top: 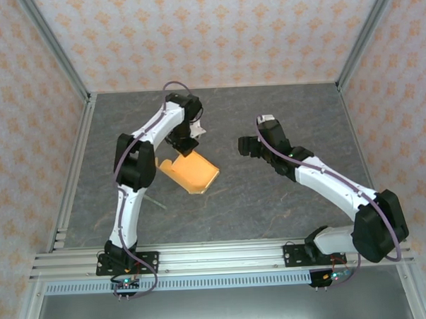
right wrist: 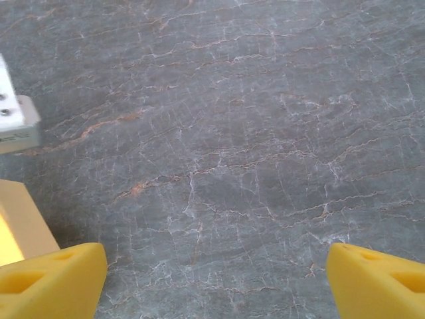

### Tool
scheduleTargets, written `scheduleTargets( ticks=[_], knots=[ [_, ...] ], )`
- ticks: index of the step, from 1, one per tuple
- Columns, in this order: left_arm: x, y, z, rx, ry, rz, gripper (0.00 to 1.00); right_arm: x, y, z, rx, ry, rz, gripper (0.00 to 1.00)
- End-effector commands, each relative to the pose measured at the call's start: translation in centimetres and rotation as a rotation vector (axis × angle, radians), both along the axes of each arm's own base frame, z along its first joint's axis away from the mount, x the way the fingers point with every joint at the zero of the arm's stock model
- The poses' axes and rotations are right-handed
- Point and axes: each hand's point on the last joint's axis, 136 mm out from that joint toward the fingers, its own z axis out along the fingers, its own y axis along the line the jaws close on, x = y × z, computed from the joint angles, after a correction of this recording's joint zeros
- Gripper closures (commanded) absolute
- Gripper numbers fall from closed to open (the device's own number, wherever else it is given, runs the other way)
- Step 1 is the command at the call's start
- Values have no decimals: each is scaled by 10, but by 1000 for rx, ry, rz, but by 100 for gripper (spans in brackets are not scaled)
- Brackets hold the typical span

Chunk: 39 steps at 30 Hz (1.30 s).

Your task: Fold the paper box

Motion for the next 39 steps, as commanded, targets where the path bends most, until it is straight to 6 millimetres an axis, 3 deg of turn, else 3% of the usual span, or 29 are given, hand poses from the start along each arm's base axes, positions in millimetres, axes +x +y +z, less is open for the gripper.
scheduleTargets(
  ticks=[1, 10, 15, 21, 28, 34, 37, 39],
  knots=[
    [-11, 11, 1, 107, 89, -66, 100, -3, -15, 2, -22, -12, -55, 14],
    [13, -26, -15, 124, 57, -146, 91, -8, -27, -6, -64, -5, -88, 14],
    [15, -43, -14, 63, 34, -157, 76, -11, -31, -9, -69, -5, -95, 14],
    [22, -51, 5, 7, -31, -164, 54, -14, -23, -12, -33, 12, -64, 14],
    [35, -70, 46, -116, -164, -165, 40, -22, 4, -34, 68, 112, 29, 16],
    [58, -80, 113, -245, -389, -87, 37, -21, 44, -59, 140, 243, 135, 24],
    [70, -67, 150, -322, -513, 72, 42, -18, 58, -74, 143, 319, 164, 32],
    [74, -44, 168, -364, -592, 218, 44, -16, 60, -81, 121, 345, 167, 36]
  ],
)
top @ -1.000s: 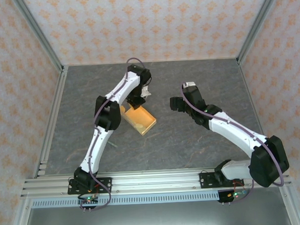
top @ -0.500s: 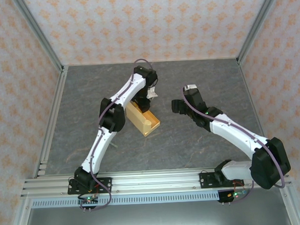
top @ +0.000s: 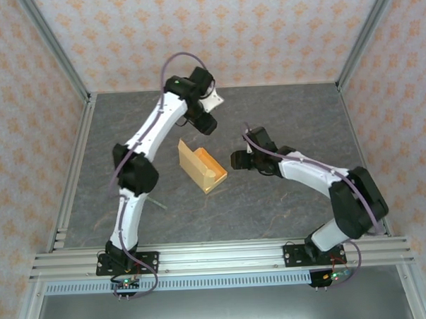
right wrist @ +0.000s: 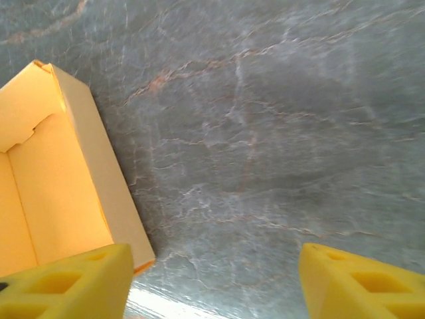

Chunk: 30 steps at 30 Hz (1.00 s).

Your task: Fold the paper box

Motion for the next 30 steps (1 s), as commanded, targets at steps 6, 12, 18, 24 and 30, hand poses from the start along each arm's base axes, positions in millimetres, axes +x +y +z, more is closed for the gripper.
scheduleTargets(
  ticks=[6, 12, 18, 24, 30],
  knots=[
    [-5, 136, 51, -175, -298, 654, 44, 11, 13, 4, -20, 27, 36, 37],
    [-59, 191, -8, -237, -271, 936, 48, 18, 17, -9, -49, 53, 45, 36],
    [-93, 152, -101, -409, -70, 976, 61, 24, 20, -23, -103, 119, 61, 40],
    [-112, 113, -140, -407, 21, 935, 68, 21, 18, -30, -152, 134, 69, 46],
    [-114, 94, -165, -448, 81, 927, 74, 17, 11, -35, -193, 153, 69, 50]
  ],
)
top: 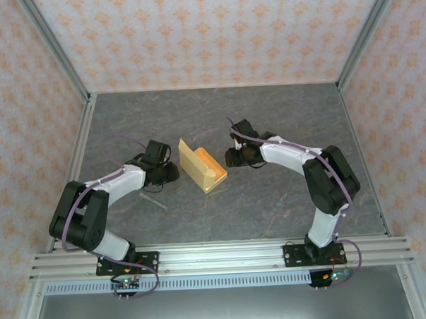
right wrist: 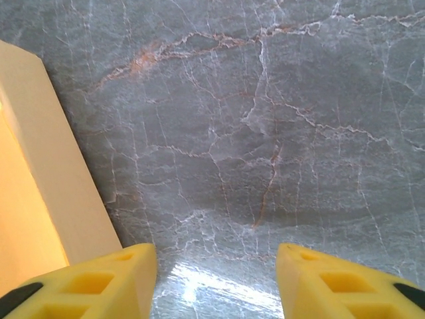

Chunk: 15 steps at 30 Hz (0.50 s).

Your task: Fold the paper box

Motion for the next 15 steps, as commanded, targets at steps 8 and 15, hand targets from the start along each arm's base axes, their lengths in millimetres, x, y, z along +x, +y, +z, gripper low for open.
scheduleTargets(
  ticks=[8, 15],
  knots=[
    [23, -36, -7, -157, -55, 20, 77, -9, -12, -9, -53, 47, -5, 60],
    [54, -72, 3, -206, -90, -25, 77, -19, -29, -10, -4, 77, -51, 65]
  ],
)
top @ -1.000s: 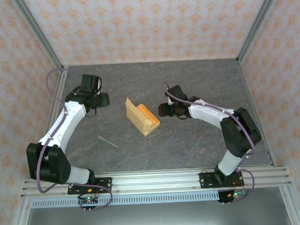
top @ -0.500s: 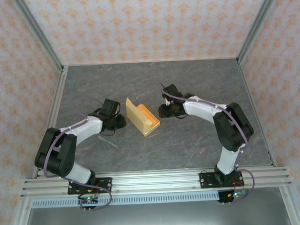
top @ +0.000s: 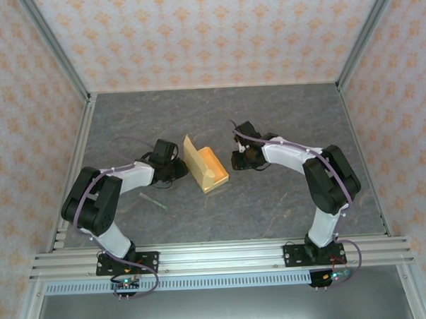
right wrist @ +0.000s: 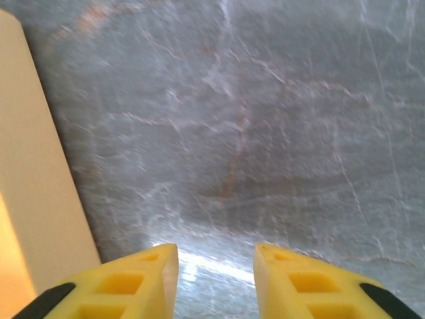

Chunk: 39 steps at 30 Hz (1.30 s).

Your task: Fold the paper box

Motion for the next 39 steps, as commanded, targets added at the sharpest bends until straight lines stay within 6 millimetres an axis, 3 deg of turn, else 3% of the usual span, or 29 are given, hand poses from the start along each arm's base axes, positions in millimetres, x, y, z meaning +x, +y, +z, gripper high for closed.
scheduleTargets(
  ticks=[1, 8, 12, 16, 21, 29, 39],
  knots=[
    [30, -41, 16, -86, -75, -52, 77, -8, -14, 5, 25, 13, -41, 66],
    [71, -95, 22, -128, -92, -133, 77, -29, -31, 3, 57, 12, -105, 69],
    [92, -102, 28, -92, -112, -155, 77, -42, -37, 3, 87, 0, -135, 70],
    [106, -84, 38, 19, -137, -148, 76, -59, -40, 2, 82, -13, -115, 71],
    [111, -45, 56, 129, -175, -107, 73, -79, -17, 7, 132, -47, -24, 72],
    [85, 18, 79, 178, -202, -3, 66, -97, 43, 9, 265, -106, 73, 77],
    [58, 49, 98, 190, -232, 49, 65, -106, 89, 2, 268, -135, 136, 81]
  ],
)
